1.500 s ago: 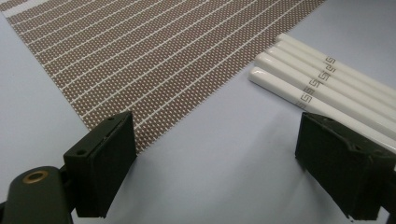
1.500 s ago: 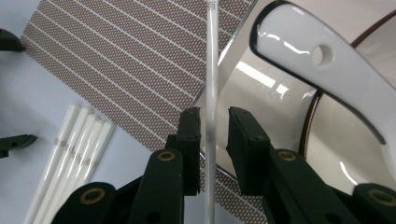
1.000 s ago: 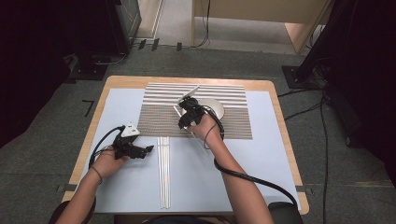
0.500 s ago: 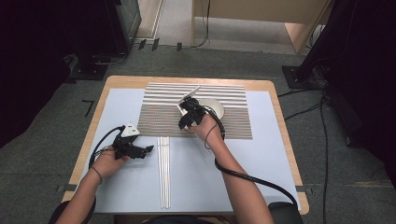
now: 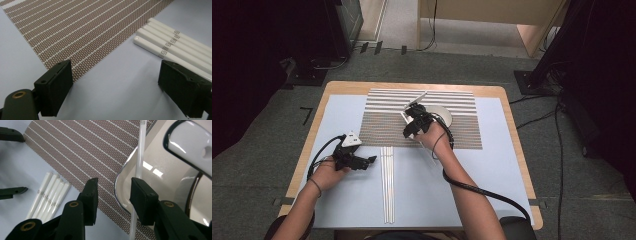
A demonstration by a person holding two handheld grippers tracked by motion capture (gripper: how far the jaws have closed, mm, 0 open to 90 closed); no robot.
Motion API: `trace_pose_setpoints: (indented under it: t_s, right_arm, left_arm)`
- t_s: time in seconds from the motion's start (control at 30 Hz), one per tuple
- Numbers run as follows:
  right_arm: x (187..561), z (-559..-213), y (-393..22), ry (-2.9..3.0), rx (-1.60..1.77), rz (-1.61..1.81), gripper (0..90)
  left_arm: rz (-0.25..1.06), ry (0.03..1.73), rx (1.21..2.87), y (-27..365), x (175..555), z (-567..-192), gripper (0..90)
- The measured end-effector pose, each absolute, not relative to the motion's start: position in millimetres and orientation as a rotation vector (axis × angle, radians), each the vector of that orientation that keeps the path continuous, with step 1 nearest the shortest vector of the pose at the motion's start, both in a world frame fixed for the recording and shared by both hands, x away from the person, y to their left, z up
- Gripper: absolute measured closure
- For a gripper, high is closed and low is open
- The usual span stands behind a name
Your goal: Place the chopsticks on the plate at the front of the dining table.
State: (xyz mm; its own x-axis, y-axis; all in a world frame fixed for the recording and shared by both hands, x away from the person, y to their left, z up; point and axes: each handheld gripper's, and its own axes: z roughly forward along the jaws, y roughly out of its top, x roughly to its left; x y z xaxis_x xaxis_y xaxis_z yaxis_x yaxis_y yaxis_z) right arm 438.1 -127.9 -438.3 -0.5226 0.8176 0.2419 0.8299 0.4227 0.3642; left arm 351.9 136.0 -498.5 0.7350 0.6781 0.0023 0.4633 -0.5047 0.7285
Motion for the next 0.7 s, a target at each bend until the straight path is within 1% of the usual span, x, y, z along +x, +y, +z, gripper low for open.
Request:
trace_pose_setpoints:
  t_s: [0.43, 0.7]
  right_arm:
    - [436, -436, -129, -2.589, -1.510, -0.707, 57.1]
    - [425, -434, -129, -2.525, -1.487, -0.732, 57.1]
  left_arm:
    - [0.373, 0.856, 2.195, 136, 352, -499, 11.9]
    - [0.373, 0.856, 2.196, 136, 352, -498, 11.8]
